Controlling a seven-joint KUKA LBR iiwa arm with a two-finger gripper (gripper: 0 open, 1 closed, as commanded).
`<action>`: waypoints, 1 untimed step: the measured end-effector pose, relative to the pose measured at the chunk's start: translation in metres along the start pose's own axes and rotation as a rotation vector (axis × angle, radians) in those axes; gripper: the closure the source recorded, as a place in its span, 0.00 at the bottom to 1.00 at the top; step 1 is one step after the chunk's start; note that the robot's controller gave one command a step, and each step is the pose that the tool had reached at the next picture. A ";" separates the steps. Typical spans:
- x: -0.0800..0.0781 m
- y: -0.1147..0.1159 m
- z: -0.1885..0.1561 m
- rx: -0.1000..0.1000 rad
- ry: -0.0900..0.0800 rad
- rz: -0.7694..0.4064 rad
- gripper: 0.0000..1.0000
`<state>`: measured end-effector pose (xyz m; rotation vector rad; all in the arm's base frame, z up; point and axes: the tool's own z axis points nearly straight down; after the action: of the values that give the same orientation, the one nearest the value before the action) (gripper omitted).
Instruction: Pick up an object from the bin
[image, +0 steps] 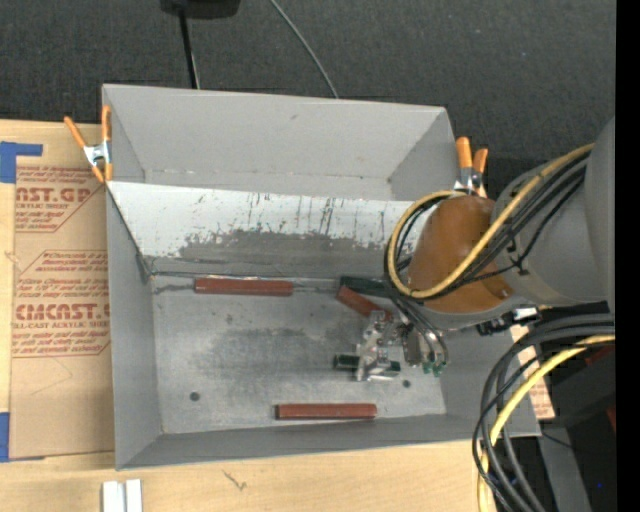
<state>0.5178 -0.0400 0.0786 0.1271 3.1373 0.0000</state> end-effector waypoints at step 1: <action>0.000 0.000 0.000 0.000 0.000 0.000 1.00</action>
Offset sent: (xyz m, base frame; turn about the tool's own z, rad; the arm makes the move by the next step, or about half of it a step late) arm 0.0001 -0.0002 0.0525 0.0000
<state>0.5178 -0.0400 0.0786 0.1270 3.1373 0.0000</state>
